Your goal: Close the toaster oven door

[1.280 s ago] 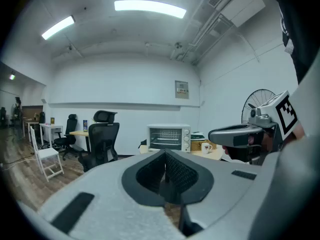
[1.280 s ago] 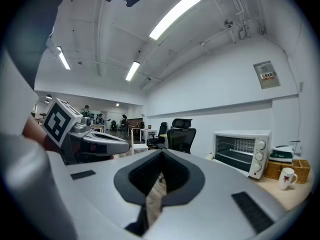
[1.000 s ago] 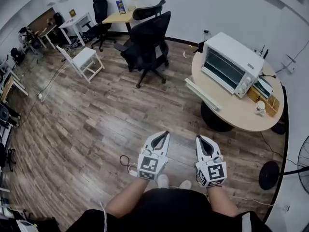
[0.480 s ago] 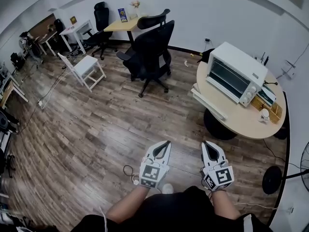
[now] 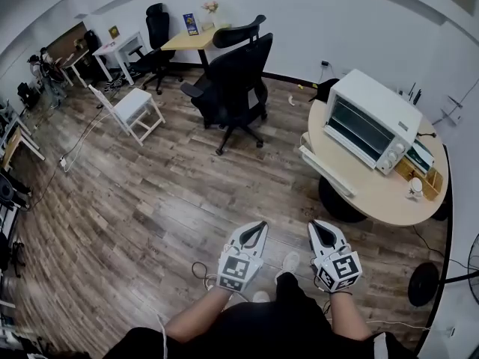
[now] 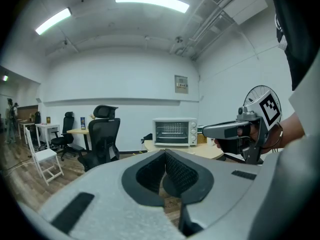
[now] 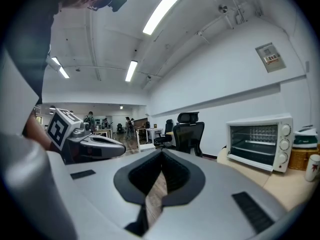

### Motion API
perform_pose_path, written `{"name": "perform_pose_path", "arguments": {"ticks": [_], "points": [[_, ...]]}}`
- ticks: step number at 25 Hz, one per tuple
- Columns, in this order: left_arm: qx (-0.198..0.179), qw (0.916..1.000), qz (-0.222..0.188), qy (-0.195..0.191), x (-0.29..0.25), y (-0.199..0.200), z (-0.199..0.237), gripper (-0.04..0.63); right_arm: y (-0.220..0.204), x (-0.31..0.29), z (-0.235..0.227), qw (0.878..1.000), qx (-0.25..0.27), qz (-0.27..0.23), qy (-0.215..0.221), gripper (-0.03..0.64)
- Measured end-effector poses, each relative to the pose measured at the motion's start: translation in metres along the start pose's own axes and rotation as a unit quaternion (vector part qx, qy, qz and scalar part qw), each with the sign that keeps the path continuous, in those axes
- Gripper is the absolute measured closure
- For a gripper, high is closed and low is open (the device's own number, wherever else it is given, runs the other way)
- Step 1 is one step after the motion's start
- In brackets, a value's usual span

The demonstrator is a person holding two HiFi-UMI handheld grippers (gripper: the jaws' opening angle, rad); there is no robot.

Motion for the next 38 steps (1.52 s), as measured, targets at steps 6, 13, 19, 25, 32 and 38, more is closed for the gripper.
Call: {"name": "perform_pose_path", "arguments": {"ticks": [6, 13, 19, 25, 32, 38], "points": [[-0.003, 0.9998, 0.01, -0.014, -0.06, 0.007, 0.018, 0.588, 0.01, -0.045, -0.055, 1.0, -0.011, -0.005, -0.007, 0.62], [0.008, 0.9997, 0.022, -0.009, -0.134, 0.022, 0.045, 0.588, 0.021, -0.091, -0.119, 1.0, -0.028, 0.007, 0.006, 0.62], [0.012, 0.9991, 0.036, -0.019, -0.191, 0.026, 0.058, 0.588, 0.018, -0.117, -0.168, 0.999, -0.034, 0.014, -0.001, 0.62], [0.003, 0.9989, 0.034, -0.032, -0.241, 0.04, 0.057, 0.588, 0.023, -0.136, -0.211, 0.999, -0.03, 0.012, -0.005, 0.62], [0.005, 0.9989, 0.041, -0.021, -0.264, 0.046, 0.076, 0.588, 0.029, -0.151, -0.233, 0.999, -0.033, 0.01, -0.007, 0.62], [0.001, 0.9981, 0.047, -0.039, -0.292, 0.049, 0.099, 0.588, 0.036, -0.164, -0.254, 0.999, -0.023, 0.004, -0.045, 0.62]]}}
Point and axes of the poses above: the fingertips, and each gripper's own axes: x backward along the fingers, z to its left, y out of its top, the point moved 6 cm from there along x, backward along the fingers, and after that the axes turned 5 degrees about -y, right-handed, at the moved point
